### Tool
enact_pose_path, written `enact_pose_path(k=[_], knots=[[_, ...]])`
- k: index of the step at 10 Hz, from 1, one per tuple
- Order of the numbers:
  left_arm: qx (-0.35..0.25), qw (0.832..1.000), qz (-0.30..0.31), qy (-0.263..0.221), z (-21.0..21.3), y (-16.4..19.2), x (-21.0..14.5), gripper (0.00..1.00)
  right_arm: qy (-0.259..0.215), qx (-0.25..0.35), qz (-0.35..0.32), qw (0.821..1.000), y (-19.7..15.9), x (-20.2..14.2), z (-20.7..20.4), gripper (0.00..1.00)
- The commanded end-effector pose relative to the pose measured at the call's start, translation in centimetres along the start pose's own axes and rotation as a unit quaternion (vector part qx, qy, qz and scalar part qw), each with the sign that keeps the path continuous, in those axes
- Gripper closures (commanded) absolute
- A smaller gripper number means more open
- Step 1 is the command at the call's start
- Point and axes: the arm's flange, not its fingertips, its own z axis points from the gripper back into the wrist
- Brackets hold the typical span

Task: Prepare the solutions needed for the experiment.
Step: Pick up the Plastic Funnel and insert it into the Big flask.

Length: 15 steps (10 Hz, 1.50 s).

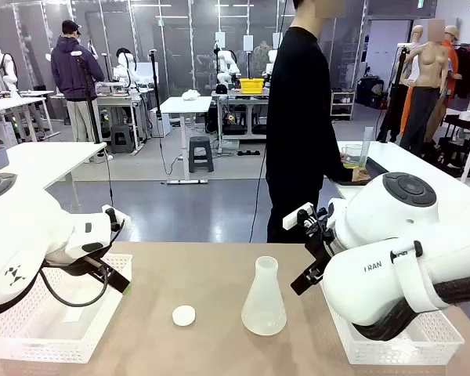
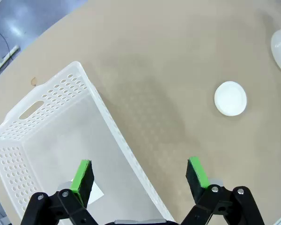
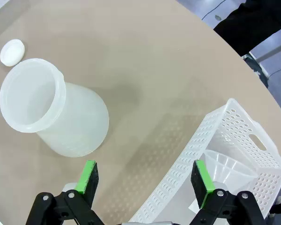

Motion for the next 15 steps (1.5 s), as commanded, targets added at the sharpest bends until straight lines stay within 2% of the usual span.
enact_pose_path(k=[1,15], knots=[[0.000,1.000,0.000,0.000,0.00,-0.02,0.01,0.00,0.000,0.000,0.000,1.000,0.00,0.00,0.00,0.00],[0.000,1.000,0.000,0.000,0.00,-0.02,0.01,0.00,0.000,0.000,0.000,1.000,0.00,0.00,0.00,0.00]])
